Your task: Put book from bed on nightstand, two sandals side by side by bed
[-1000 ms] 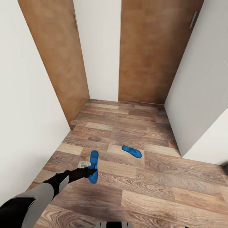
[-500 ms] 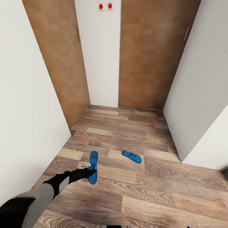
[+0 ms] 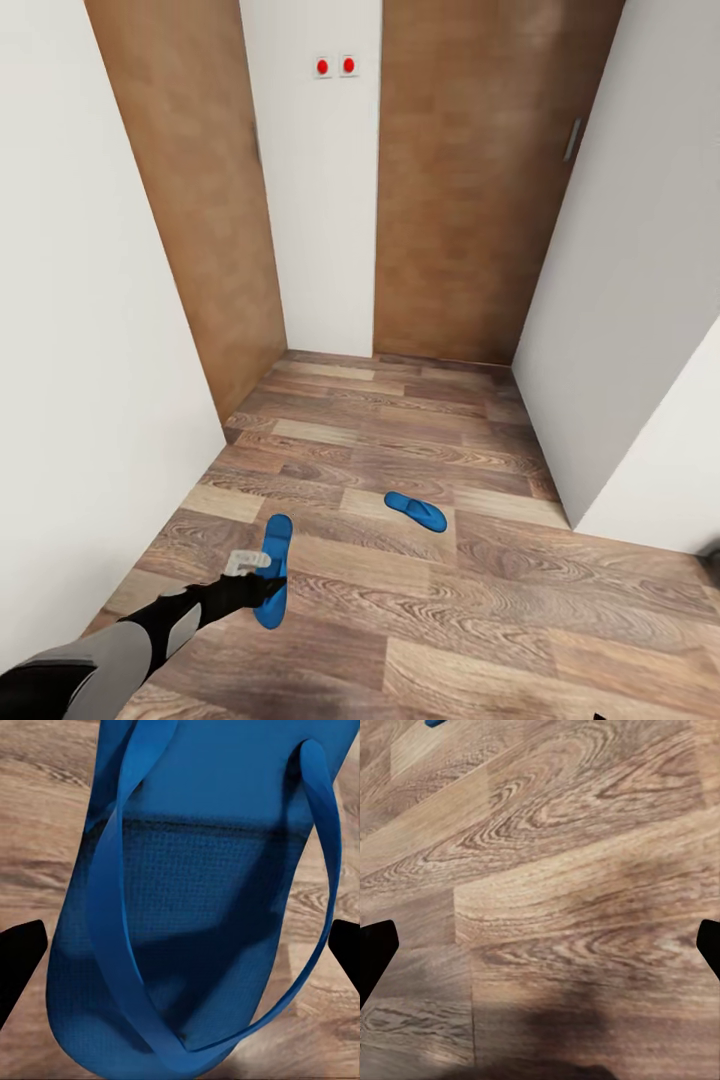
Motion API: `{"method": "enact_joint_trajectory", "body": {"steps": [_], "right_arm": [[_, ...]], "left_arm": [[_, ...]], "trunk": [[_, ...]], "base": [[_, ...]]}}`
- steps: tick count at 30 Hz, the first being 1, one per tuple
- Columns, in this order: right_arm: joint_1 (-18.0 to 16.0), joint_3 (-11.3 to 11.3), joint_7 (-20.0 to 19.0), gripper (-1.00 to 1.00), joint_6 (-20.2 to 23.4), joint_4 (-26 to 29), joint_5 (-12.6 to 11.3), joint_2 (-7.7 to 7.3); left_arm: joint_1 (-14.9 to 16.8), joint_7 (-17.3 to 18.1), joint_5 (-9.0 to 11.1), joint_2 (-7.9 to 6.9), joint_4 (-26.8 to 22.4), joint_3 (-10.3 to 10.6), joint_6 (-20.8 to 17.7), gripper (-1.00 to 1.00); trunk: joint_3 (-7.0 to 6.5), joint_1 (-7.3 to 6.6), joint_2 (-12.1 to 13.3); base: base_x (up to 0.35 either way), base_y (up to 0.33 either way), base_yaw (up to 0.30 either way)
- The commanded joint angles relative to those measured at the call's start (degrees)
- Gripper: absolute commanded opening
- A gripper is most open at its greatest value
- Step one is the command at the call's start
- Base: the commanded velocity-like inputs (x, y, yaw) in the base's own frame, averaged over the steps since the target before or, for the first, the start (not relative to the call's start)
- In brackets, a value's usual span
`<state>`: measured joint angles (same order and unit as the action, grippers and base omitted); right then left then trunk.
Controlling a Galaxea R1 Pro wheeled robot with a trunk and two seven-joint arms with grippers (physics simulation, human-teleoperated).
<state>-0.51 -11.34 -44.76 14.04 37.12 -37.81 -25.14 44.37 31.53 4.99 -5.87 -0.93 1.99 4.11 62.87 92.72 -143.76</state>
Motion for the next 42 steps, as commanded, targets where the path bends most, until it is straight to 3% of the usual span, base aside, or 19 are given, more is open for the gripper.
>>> {"method": "enact_joint_trajectory", "body": {"steps": [1,4,12,42], "right_arm": [[-0.04,-0.07,-0.15,1.0,0.55,-0.01,-0.51,0.0],[-0.03,-0.08,-0.08,1.0,0.55,0.0,-0.51,0.01],[-0.03,-0.09,-0.13,1.0,0.55,0.05,-0.51,-0.04],[-0.04,0.0,0.03,1.0,0.55,-0.02,-0.51,0.26]], "left_arm": [[-0.24,0.23,0.55,-0.14,0.08,0.18,0.28,-1.0],[-2.43,0.21,0.62,-0.61,0.08,0.15,1.1,-1.0],[-4.27,0.2,0.64,-0.81,0.08,0.2,1.84,-1.0],[-4.47,0.38,0.64,-0.56,0.14,0.28,1.87,-1.0]], "trunk": [[-0.18,-0.04,0.0],[-0.85,-0.11,0.04],[-2.62,-0.32,0.14],[-9.18,-1.48,1.32]], "base": [[0.0,0.0,0.0],[0.0,0.0,0.0],[0.0,0.0,0.0],[0.0,0.0,0.0]]}}
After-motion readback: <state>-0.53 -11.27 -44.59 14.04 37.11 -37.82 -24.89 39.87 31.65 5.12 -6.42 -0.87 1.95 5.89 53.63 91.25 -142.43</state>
